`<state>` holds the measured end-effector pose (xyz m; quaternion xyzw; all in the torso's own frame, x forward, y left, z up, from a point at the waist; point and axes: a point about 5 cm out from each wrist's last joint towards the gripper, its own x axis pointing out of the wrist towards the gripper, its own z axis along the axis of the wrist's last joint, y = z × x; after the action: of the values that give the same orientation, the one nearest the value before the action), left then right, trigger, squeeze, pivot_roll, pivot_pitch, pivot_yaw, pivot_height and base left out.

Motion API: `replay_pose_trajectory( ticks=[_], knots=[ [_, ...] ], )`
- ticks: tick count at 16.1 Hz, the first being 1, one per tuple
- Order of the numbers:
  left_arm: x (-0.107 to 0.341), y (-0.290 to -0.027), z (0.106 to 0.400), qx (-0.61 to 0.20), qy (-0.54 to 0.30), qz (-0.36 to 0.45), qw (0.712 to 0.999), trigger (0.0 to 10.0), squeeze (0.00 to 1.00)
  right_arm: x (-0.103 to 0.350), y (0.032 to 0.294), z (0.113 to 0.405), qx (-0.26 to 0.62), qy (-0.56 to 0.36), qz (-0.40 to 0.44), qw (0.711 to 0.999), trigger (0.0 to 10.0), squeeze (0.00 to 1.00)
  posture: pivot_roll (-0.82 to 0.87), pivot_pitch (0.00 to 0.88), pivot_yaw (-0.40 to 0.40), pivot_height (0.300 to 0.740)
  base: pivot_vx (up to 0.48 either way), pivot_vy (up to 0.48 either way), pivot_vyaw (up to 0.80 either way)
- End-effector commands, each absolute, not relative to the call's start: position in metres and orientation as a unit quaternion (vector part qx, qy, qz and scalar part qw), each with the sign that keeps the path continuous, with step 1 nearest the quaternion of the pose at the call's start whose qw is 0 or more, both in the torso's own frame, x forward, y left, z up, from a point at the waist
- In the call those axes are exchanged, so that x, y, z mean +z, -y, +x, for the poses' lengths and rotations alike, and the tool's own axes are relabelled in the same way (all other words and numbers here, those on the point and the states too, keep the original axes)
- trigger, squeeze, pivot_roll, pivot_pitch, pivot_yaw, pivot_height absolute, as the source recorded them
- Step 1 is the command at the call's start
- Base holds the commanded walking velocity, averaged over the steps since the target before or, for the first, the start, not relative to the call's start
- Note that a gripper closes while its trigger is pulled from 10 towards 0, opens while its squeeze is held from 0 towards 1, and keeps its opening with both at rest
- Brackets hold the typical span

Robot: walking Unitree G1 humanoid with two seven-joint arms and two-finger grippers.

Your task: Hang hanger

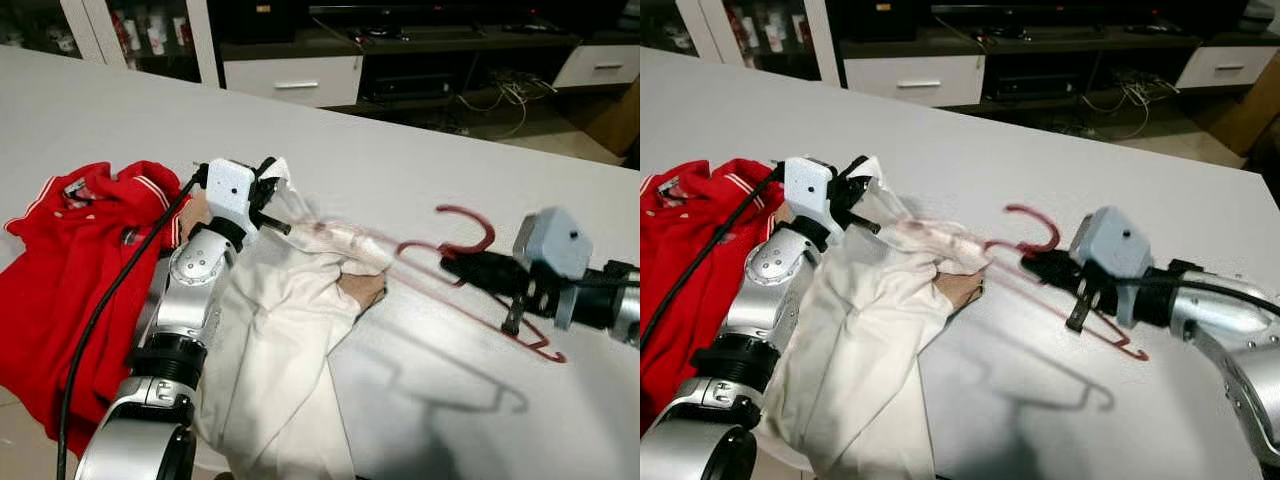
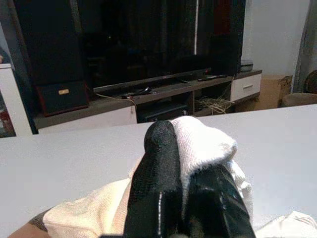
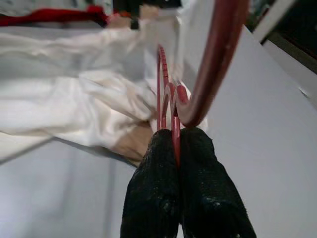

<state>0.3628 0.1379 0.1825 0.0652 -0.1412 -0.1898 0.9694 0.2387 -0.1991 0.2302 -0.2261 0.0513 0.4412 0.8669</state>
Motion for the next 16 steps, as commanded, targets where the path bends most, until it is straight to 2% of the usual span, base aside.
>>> replay_pose_trajectory(
  ticks=[1, 3, 5, 12, 16],
  knots=[
    [0.185, -0.133, 0.364, -0.198, 0.144, 0.072, 0.967, 0.0, 0.00, 0.238, 0.201, 0.236, 0.444, -0.038, -0.230, 0.865, 10.0, 0.00, 0.02, 0.090, -0.020, 0.740, 0.000, 0.000, 0.00],
    [0.185, -0.133, 0.365, -0.199, 0.144, 0.073, 0.967, 0.0, 0.00, 0.241, 0.196, 0.230, 0.469, -0.027, -0.223, 0.854, 10.0, 0.00, 0.02, 0.088, -0.017, 0.740, 0.000, 0.000, 0.00],
    [0.186, -0.132, 0.365, -0.200, 0.145, 0.072, 0.966, 0.0, 0.00, 0.237, 0.191, 0.235, 0.463, -0.033, -0.231, 0.855, 10.0, 0.00, 0.02, 0.088, -0.021, 0.740, 0.000, 0.000, 0.00],
    [0.187, -0.132, 0.364, -0.198, 0.149, 0.071, 0.966, 0.0, 0.00, 0.230, 0.189, 0.262, 0.389, -0.047, -0.224, 0.892, 10.0, 0.00, 0.04, 0.088, -0.030, 0.740, 0.000, 0.000, 0.00],
    [0.188, -0.132, 0.364, -0.197, 0.150, 0.071, 0.966, 0.0, 0.00, 0.230, 0.181, 0.267, 0.386, -0.039, -0.218, 0.896, 10.0, 0.00, 0.03, 0.089, -0.028, 0.740, 0.000, 0.000, 0.00]
  ],
)
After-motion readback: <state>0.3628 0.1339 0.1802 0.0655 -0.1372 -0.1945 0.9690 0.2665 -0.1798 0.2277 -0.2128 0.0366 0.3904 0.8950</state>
